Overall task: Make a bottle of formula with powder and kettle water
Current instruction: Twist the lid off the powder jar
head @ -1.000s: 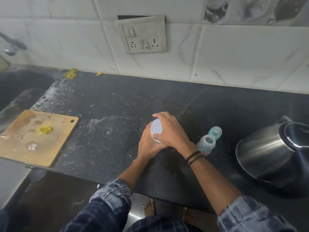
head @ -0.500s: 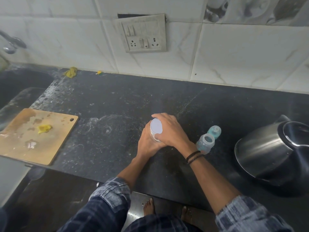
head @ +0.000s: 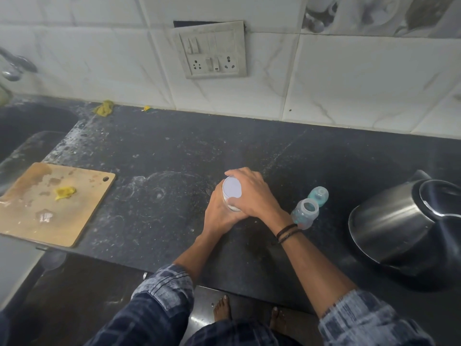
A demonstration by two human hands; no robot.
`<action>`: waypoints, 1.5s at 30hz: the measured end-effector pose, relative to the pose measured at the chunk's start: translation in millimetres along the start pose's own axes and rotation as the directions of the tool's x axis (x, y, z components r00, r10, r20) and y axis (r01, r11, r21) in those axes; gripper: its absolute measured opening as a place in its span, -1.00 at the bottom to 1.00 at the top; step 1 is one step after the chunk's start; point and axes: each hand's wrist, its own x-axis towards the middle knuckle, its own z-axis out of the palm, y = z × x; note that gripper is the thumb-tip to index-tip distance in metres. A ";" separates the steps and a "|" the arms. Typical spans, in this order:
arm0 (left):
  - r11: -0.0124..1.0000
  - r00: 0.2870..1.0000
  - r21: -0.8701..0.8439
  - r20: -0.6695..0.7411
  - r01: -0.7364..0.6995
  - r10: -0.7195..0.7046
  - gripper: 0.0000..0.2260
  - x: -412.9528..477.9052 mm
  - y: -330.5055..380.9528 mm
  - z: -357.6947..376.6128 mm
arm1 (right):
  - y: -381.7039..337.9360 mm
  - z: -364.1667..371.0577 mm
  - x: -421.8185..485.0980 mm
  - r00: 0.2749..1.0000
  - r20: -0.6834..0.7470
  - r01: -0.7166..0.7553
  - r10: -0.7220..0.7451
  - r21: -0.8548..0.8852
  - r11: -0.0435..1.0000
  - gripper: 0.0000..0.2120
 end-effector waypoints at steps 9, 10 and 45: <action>1.000 1.000 0.021 -0.004 -0.002 0.002 -0.10 -0.8 -1.0 1.0 | 1.0 -1.6 -0.6 1.000 0.019 0.009 -0.009 -0.006 1.000 -0.30; 1.000 1.000 0.029 -0.005 0.002 -0.002 -0.09 -0.7 -0.5 0.5 | 1.1 -2.7 -0.8 0.999 0.039 0.022 -0.023 0.010 1.000 -0.29; 0.993 1.000 0.121 0.007 -0.010 0.009 -0.14 -0.2 2.7 -2.4 | 1.1 10.5 8.4 0.999 0.038 0.016 -0.015 -0.022 1.000 -0.33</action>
